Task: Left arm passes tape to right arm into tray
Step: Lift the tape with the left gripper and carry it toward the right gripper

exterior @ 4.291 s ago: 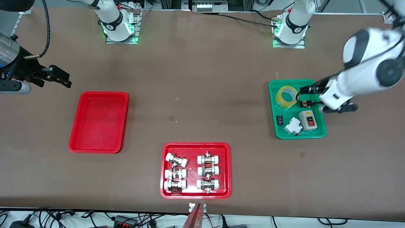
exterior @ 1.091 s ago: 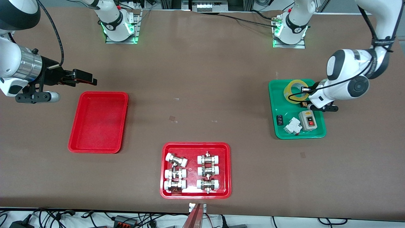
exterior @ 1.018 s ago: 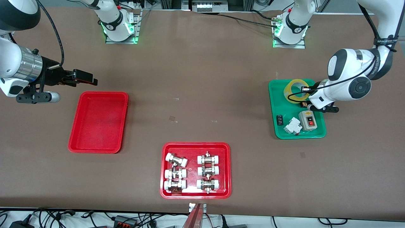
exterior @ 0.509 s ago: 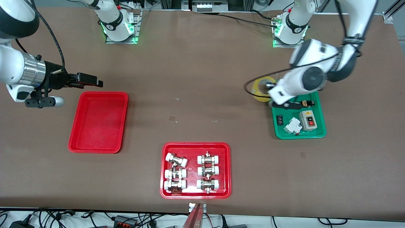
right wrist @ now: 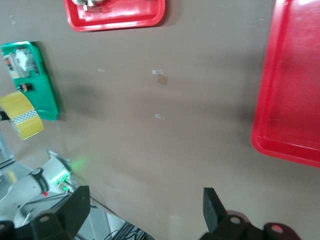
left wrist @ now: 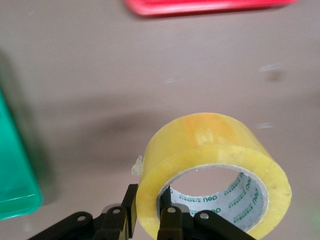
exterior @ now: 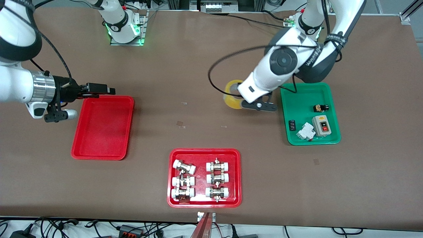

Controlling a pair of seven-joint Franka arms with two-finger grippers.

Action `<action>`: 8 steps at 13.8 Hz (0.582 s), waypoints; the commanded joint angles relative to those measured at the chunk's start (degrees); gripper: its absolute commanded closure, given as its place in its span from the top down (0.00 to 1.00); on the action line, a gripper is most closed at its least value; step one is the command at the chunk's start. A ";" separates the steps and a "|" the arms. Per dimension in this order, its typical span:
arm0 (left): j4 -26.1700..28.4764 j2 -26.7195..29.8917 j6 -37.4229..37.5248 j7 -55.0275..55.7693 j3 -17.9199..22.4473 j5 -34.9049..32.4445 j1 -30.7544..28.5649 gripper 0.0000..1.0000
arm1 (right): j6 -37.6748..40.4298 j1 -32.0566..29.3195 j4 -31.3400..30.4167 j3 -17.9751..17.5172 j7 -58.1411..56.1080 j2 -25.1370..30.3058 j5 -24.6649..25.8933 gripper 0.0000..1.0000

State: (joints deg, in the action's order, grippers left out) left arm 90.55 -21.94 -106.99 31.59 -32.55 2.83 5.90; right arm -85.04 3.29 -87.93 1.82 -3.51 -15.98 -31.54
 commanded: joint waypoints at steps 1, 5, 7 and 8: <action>-10.81 -3.27 -1.18 7.66 0.03 3.23 3.75 0.00 | -0.04 -1.79 -1.19 -0.15 -4.92 -0.97 -4.83 1.00; -11.72 -7.06 -2.87 16.74 -0.15 3.23 6.30 0.00 | -1.35 -2.50 -3.03 -0.15 -7.56 -1.68 -10.46 1.00; -12.32 -10.02 -3.74 21.56 -0.15 6.73 9.20 0.00 | -2.32 -2.50 -3.65 -0.15 -8.88 -1.68 -12.57 1.00; -13.29 -11.44 -5.67 22.19 -0.06 9.88 9.74 0.01 | -2.59 -2.32 -3.91 -0.24 -9.41 -1.94 -14.14 1.00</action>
State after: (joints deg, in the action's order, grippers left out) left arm 81.54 -29.44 -111.26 50.99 -32.56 8.60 13.36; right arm -86.55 1.25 -90.41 1.93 -10.76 -18.42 -42.73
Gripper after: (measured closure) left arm 0.784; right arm 0.000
